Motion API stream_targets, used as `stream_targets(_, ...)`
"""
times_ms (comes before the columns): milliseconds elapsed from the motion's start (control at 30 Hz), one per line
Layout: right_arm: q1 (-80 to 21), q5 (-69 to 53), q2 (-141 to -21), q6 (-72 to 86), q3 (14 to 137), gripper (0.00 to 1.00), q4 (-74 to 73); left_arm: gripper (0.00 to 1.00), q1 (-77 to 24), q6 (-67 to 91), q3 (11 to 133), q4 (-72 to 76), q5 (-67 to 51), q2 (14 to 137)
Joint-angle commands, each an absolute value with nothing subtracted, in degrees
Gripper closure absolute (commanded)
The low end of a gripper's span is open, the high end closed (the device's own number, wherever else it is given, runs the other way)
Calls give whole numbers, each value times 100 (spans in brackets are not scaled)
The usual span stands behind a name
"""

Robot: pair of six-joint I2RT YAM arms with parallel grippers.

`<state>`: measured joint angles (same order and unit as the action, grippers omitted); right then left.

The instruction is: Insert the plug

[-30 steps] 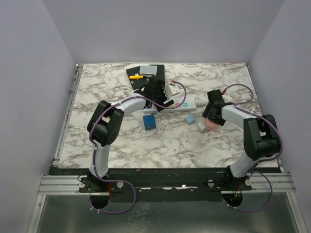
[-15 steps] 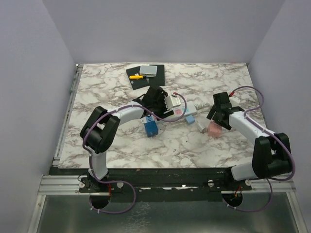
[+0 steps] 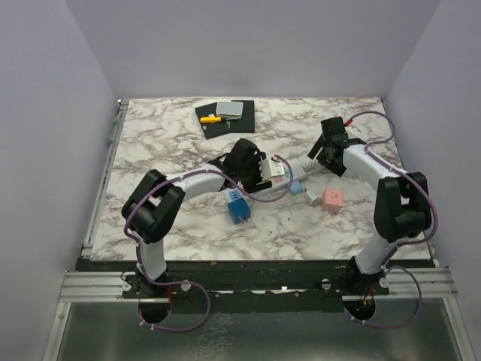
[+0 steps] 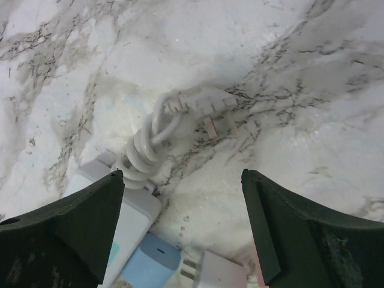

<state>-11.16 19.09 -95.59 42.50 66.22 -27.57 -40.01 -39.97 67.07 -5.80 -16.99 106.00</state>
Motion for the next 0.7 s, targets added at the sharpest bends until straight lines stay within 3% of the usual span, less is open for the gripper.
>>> stream_targets(0,-1102,1654,-10242,4614,7086,14,-2777,29,-4161,-4033,6344,-1574,-1789,10890)
stream_targets(167,-1112,1700,-10756,4831,7328,17,-2872,30,-4167,-4026,6331,-1541,-1798,10842)
stream_targets(300,-1108,1885,-10825,4879,7198,27,-2906,31,-4189,-4057,6233,-1515,-1811,10796)
stream_targets(533,-1105,2514,-9899,5103,6023,46,-2997,32,-4238,-4113,5982,-1525,-1904,10633)
stream_targets(667,-1106,2558,-9207,5228,5303,47,-3074,32,-4340,-4075,5800,-1527,-2016,10491)
